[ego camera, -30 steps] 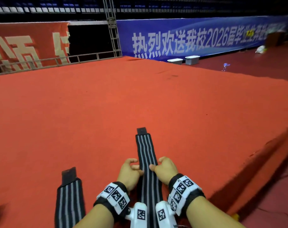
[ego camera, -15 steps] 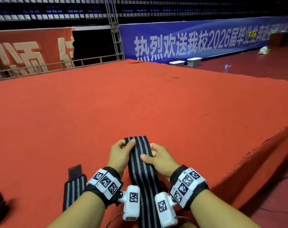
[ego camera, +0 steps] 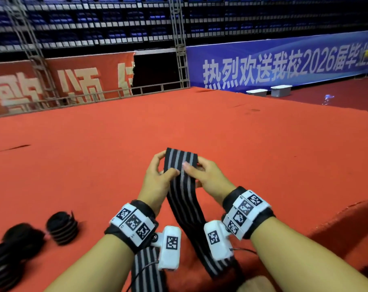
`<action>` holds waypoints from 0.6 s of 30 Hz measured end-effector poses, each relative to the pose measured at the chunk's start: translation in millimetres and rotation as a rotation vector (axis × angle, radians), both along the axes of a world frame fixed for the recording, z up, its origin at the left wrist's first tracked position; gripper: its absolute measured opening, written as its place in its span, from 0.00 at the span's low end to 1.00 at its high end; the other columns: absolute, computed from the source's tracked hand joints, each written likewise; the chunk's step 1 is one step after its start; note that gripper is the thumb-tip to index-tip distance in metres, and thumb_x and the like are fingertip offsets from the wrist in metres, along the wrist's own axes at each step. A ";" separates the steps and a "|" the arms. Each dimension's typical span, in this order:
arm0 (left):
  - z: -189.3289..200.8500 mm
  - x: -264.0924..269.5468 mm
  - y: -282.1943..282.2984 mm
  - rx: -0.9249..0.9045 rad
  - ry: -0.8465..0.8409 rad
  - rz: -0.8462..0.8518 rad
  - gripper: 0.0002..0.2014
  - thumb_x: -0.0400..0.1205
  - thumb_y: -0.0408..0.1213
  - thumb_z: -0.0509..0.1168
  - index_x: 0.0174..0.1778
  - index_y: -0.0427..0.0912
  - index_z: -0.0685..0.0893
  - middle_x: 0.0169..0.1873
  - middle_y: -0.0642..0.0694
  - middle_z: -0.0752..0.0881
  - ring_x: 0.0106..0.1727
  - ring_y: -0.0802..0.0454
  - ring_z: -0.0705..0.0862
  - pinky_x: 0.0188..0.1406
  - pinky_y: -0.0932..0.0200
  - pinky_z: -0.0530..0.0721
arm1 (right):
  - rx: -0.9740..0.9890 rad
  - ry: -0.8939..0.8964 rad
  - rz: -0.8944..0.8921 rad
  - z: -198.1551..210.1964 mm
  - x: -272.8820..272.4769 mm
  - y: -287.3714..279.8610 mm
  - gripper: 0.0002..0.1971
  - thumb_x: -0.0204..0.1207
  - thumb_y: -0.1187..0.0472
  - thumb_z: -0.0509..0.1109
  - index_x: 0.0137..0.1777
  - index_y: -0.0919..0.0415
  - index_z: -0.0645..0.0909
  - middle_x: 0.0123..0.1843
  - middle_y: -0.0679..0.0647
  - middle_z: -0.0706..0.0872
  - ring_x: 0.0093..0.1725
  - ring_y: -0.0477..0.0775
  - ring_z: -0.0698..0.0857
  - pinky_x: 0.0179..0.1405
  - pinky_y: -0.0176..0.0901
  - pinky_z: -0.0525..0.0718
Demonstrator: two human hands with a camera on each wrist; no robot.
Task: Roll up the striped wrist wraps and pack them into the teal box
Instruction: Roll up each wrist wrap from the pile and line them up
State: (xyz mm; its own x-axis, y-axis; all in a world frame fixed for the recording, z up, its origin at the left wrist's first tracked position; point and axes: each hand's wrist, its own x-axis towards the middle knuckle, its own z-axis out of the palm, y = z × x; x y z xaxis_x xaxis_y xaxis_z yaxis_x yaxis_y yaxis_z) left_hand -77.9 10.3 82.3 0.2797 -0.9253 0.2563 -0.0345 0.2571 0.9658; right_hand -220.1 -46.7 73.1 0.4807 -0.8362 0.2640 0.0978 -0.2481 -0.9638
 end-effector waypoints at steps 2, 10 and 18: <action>7.7 3.9 15.1 -0.022 -0.008 -0.013 0.23 0.79 0.23 0.65 0.68 0.46 0.79 0.41 0.42 0.92 0.39 0.43 0.90 0.35 0.53 0.88 | 0.003 -0.096 -0.042 19.0 6.9 8.4 0.11 0.86 0.61 0.69 0.62 0.68 0.81 0.48 0.59 0.90 0.44 0.55 0.90 0.42 0.51 0.87; 38.4 10.1 65.6 -0.157 -0.179 0.209 0.17 0.81 0.41 0.72 0.65 0.47 0.79 0.57 0.47 0.87 0.55 0.49 0.88 0.51 0.53 0.88 | -0.160 -0.052 0.066 56.2 13.6 66.0 0.18 0.81 0.73 0.68 0.69 0.60 0.79 0.51 0.64 0.92 0.43 0.59 0.92 0.44 0.51 0.90; 75.2 3.2 109.0 -0.242 -0.246 0.302 0.22 0.84 0.44 0.71 0.74 0.46 0.79 0.56 0.55 0.84 0.54 0.66 0.82 0.43 0.71 0.81 | -0.331 0.000 0.125 77.2 6.2 117.1 0.36 0.75 0.72 0.67 0.77 0.36 0.72 0.50 0.79 0.86 0.38 0.67 0.85 0.43 0.78 0.85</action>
